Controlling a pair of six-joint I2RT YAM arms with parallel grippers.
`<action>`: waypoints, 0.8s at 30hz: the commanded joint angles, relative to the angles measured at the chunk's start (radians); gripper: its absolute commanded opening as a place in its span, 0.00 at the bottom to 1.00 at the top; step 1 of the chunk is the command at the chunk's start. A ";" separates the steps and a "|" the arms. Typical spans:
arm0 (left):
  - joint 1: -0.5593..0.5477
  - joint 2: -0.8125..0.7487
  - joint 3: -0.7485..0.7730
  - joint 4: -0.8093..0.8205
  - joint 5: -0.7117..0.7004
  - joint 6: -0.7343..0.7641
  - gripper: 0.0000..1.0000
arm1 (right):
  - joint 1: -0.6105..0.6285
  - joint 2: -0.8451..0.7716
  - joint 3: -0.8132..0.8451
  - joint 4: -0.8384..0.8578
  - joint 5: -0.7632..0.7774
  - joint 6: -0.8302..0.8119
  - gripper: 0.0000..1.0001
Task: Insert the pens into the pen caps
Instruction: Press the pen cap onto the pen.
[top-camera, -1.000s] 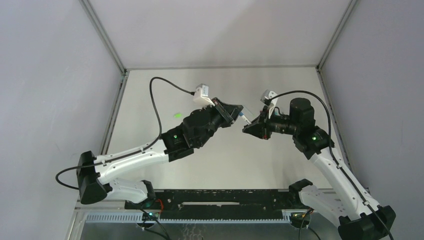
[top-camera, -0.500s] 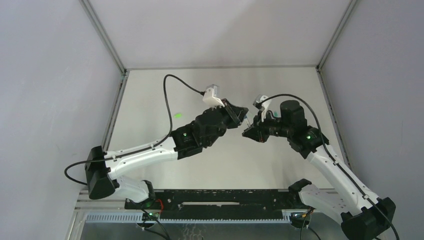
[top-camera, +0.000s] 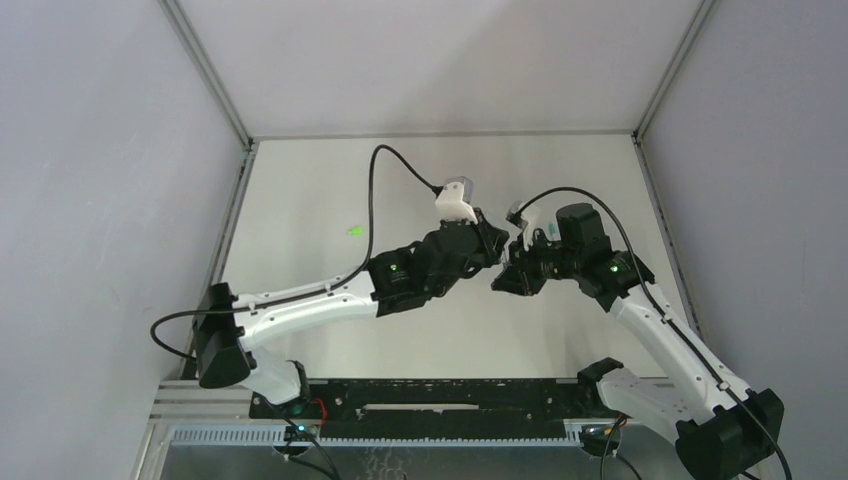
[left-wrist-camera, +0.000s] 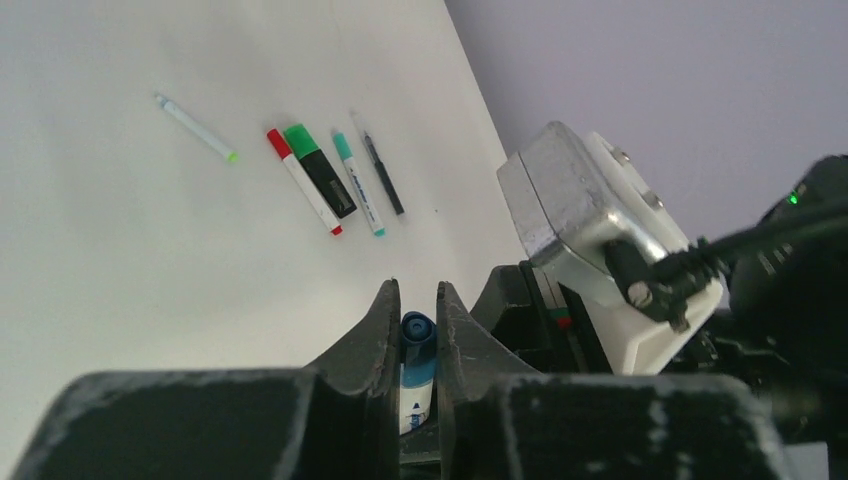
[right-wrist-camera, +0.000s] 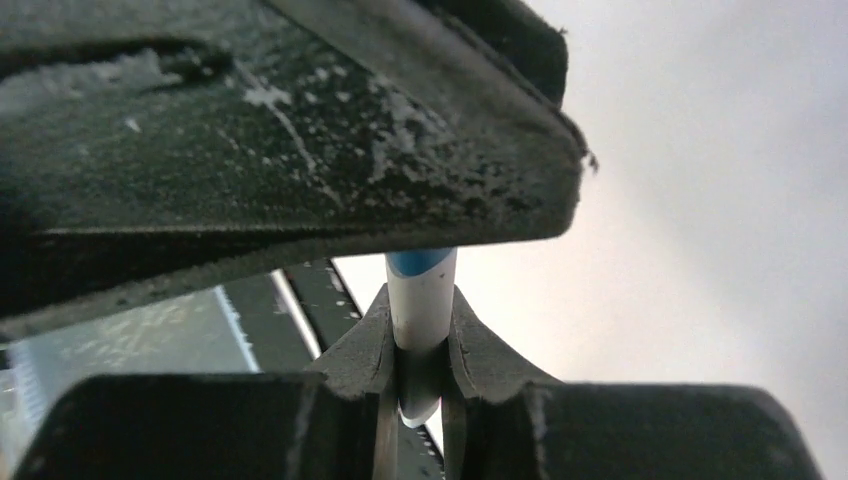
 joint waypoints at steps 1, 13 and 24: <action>-0.194 0.051 -0.117 -0.295 0.388 0.052 0.00 | -0.063 -0.030 0.111 0.633 -0.167 0.136 0.00; -0.182 0.017 -0.141 -0.431 0.168 -0.003 0.00 | -0.071 -0.040 0.110 0.492 -0.021 -0.058 0.00; -0.174 0.091 -0.060 -0.531 0.210 0.022 0.00 | -0.026 -0.043 0.097 0.462 0.149 -0.181 0.00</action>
